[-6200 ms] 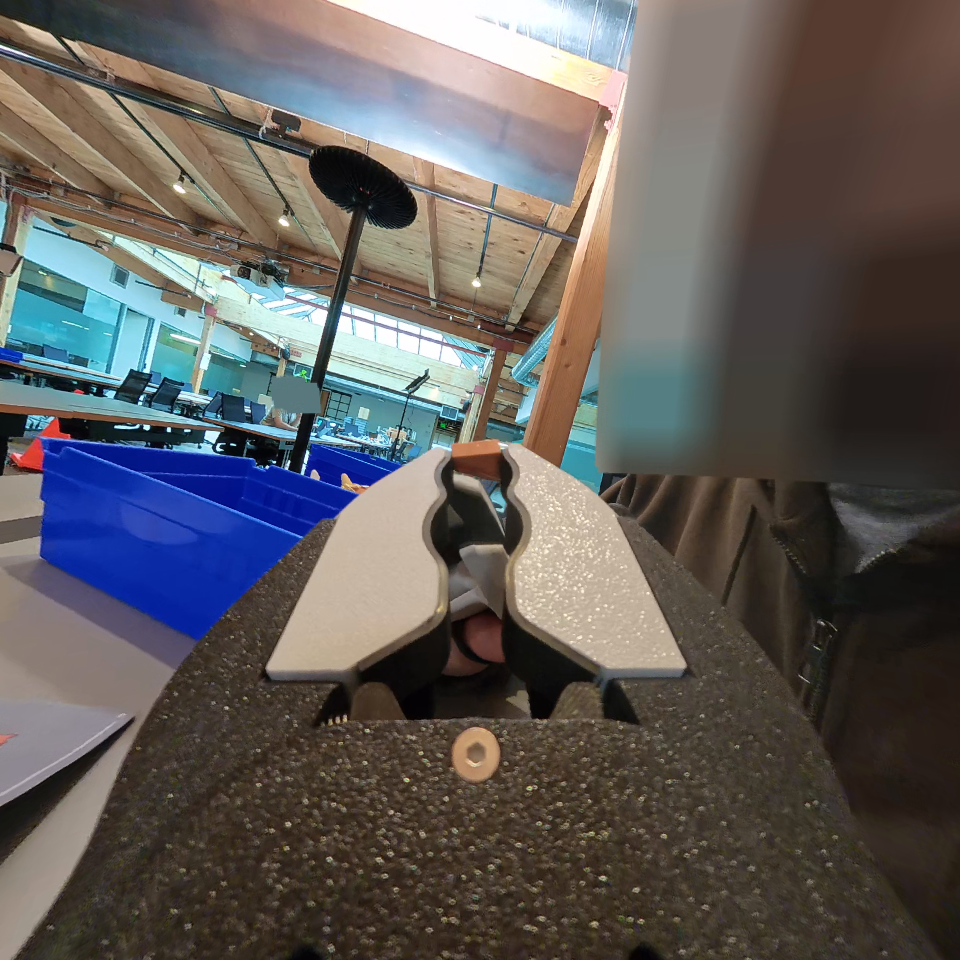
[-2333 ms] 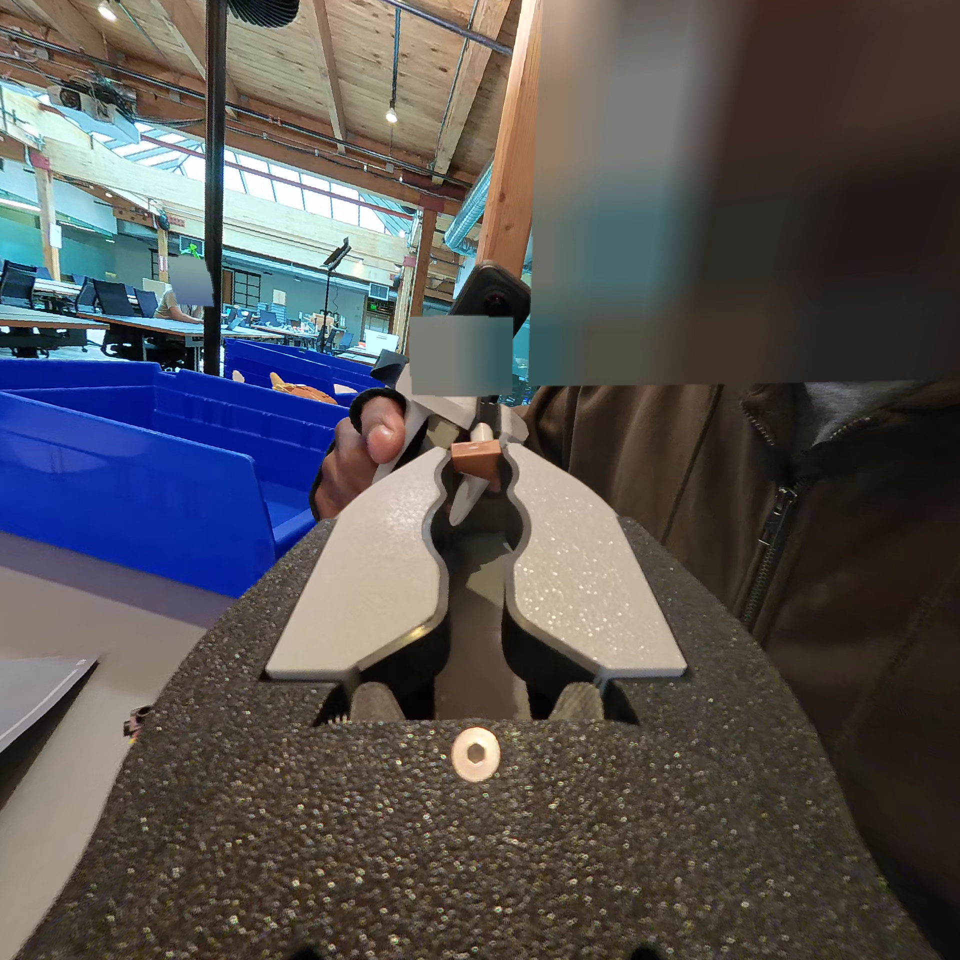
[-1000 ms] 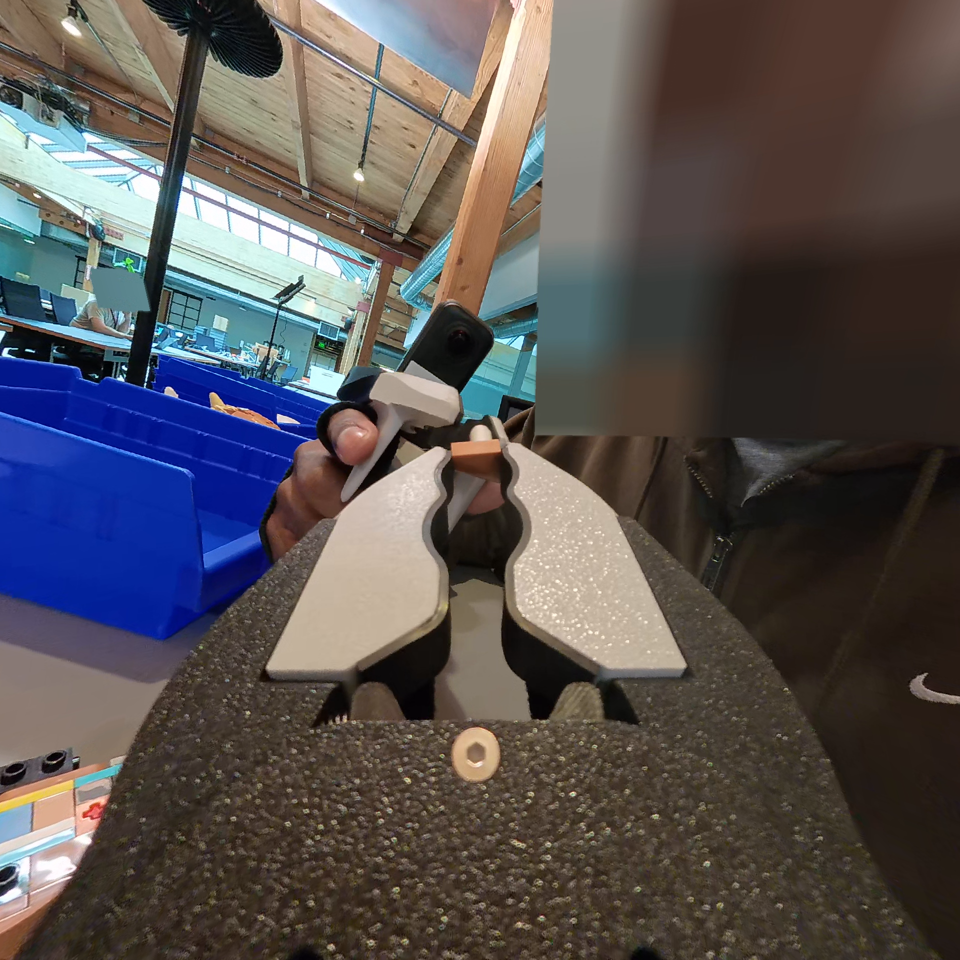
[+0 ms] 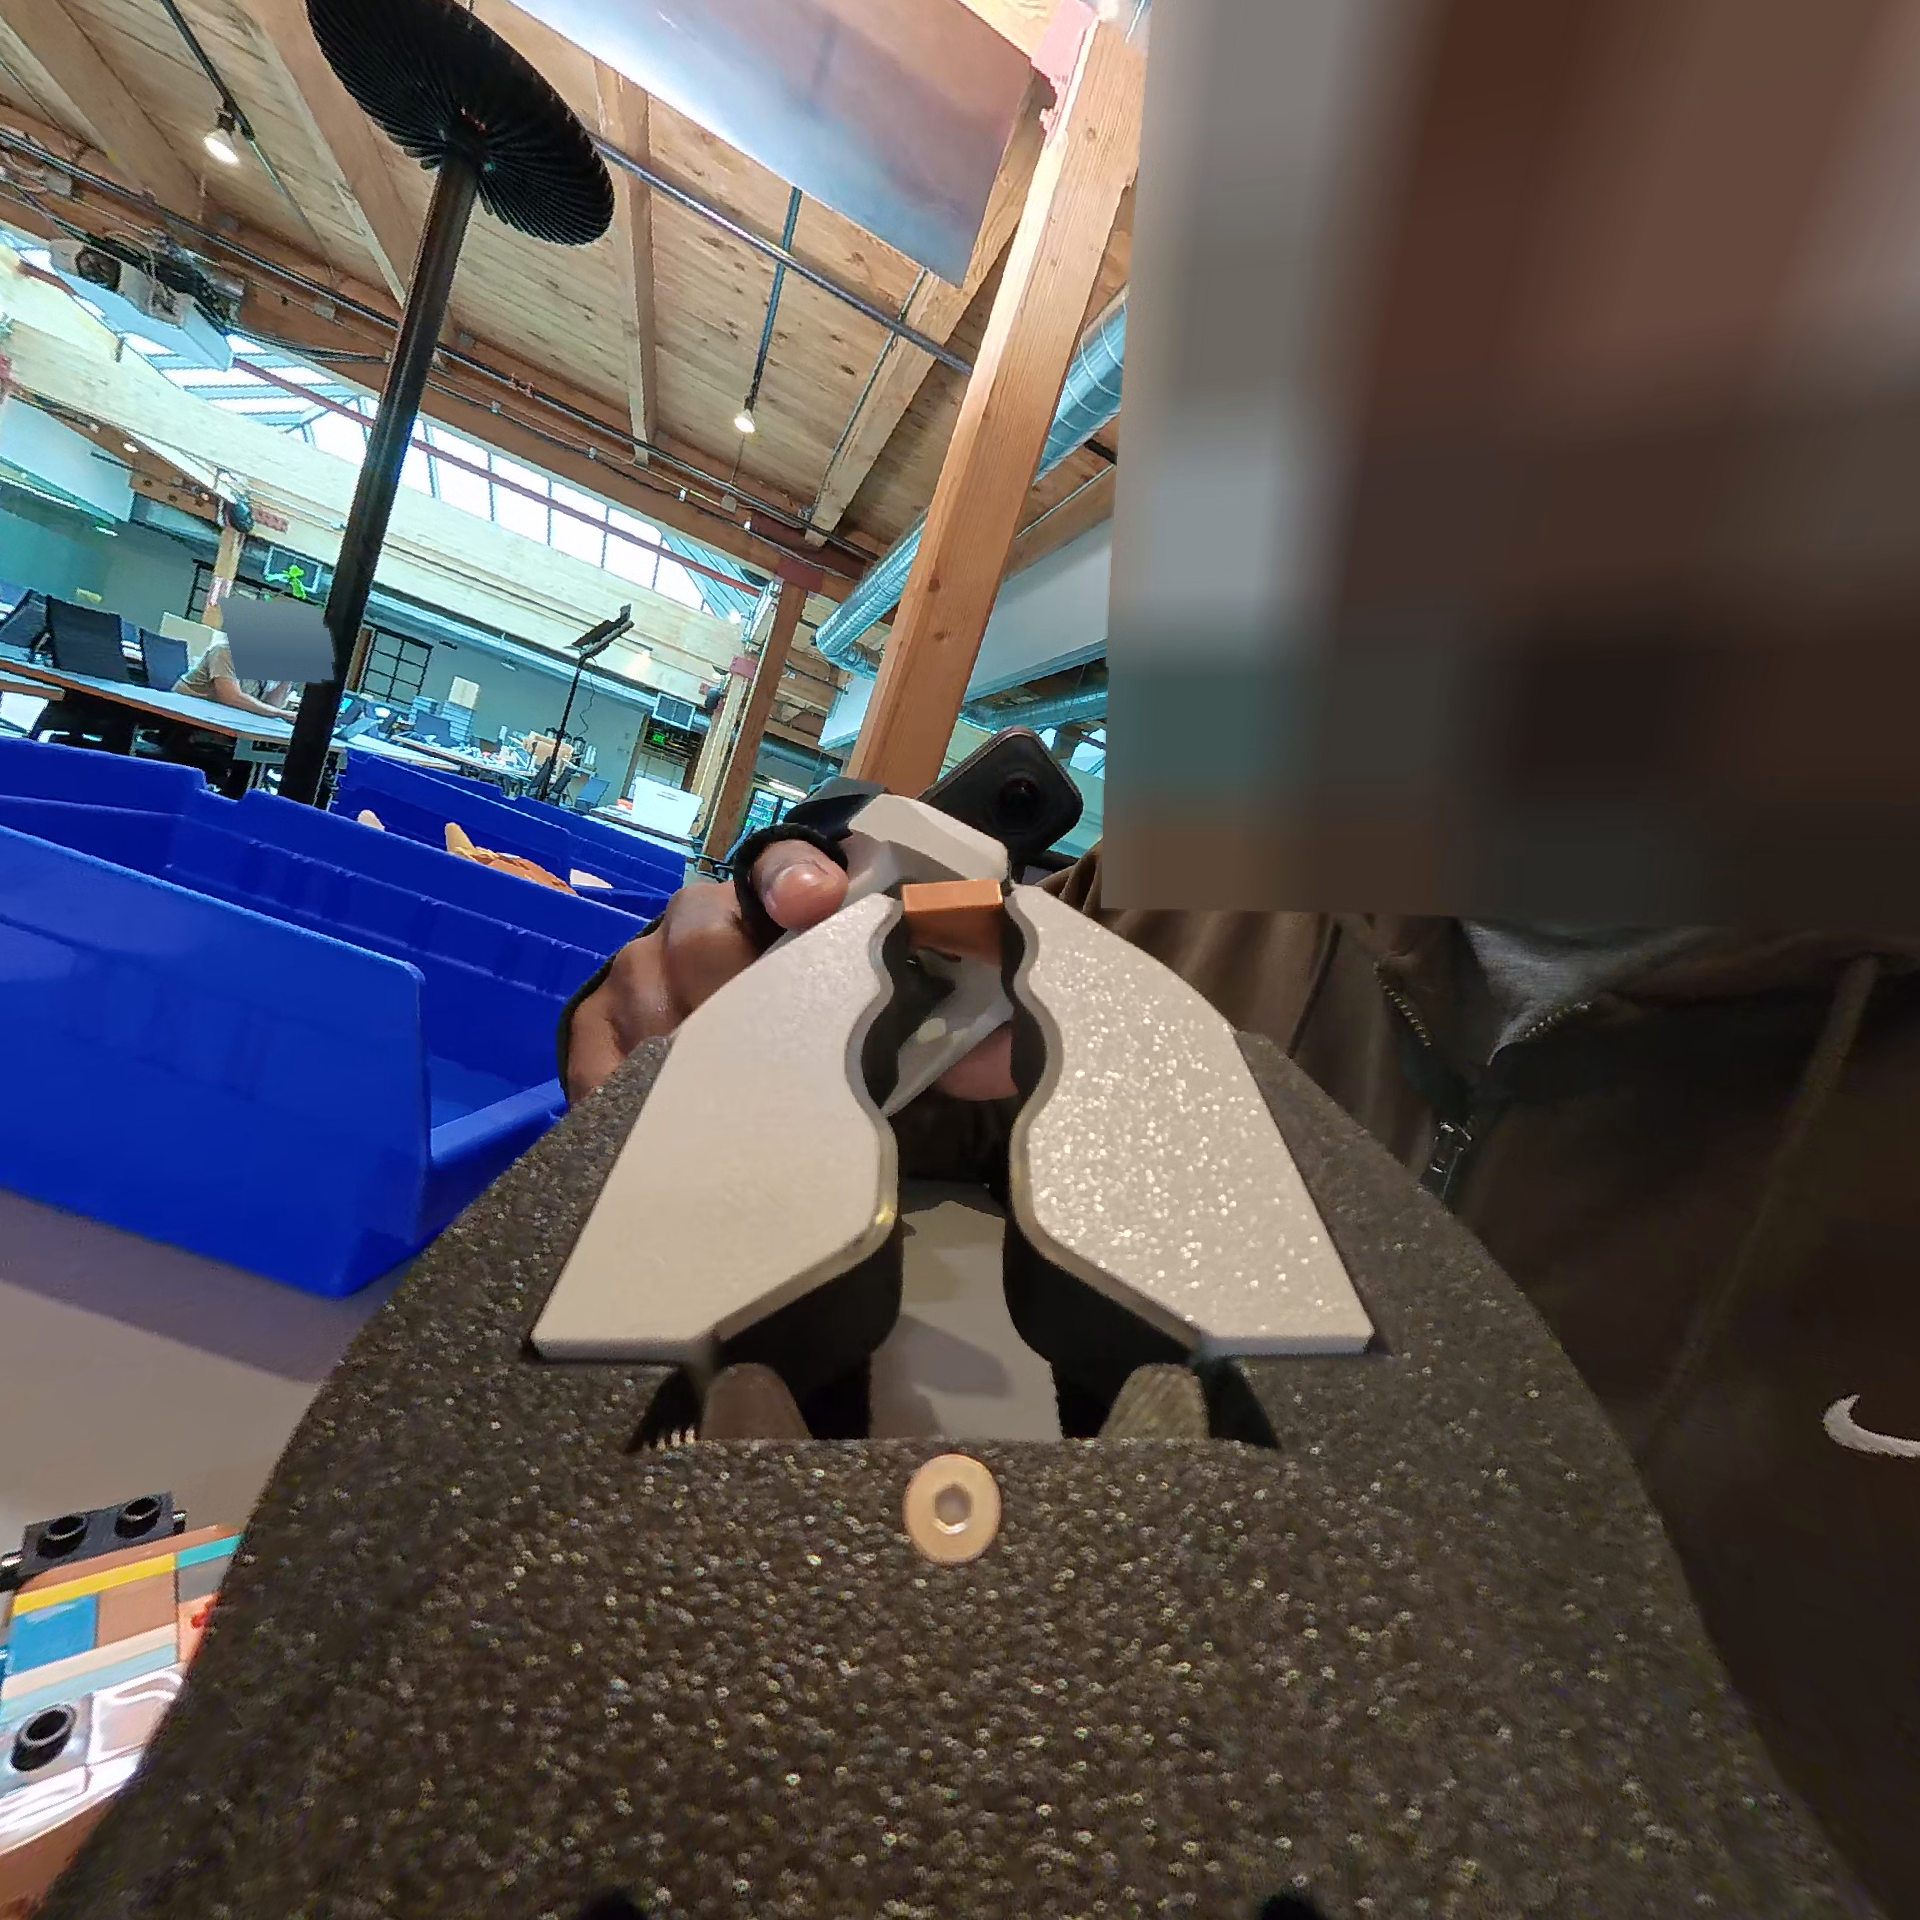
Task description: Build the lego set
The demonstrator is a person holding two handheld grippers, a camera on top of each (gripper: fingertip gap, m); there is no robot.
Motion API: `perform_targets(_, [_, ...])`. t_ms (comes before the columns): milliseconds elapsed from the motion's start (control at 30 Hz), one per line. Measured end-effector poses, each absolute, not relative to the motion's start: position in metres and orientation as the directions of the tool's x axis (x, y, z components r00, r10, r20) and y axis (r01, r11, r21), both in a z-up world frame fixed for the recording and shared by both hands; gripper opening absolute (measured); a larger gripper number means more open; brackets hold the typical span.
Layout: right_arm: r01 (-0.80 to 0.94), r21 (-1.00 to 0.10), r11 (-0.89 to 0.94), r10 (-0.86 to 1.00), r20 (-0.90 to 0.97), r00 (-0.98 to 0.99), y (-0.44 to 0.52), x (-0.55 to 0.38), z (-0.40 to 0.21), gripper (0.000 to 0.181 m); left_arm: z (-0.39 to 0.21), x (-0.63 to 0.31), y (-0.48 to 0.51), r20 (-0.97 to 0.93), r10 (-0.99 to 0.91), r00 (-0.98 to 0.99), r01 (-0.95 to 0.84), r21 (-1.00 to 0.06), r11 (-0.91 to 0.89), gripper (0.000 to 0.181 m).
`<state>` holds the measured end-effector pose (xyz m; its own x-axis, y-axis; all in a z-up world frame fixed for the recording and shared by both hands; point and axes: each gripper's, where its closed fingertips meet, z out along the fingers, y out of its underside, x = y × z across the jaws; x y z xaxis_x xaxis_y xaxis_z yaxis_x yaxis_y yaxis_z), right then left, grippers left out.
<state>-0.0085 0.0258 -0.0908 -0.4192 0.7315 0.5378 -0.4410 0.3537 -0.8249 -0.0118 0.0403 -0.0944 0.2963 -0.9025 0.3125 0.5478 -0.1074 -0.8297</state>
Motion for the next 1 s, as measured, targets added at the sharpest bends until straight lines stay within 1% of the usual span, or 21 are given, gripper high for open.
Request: perform_targets(1000, [-0.428,-0.818,0.385,0.746,0.549,-0.377,0.0267,-0.0133,-0.0946,0.009,-0.0985,-0.0117,0.0434,0.311,-0.893,0.324,0.527,-0.843,-0.103,0.017])
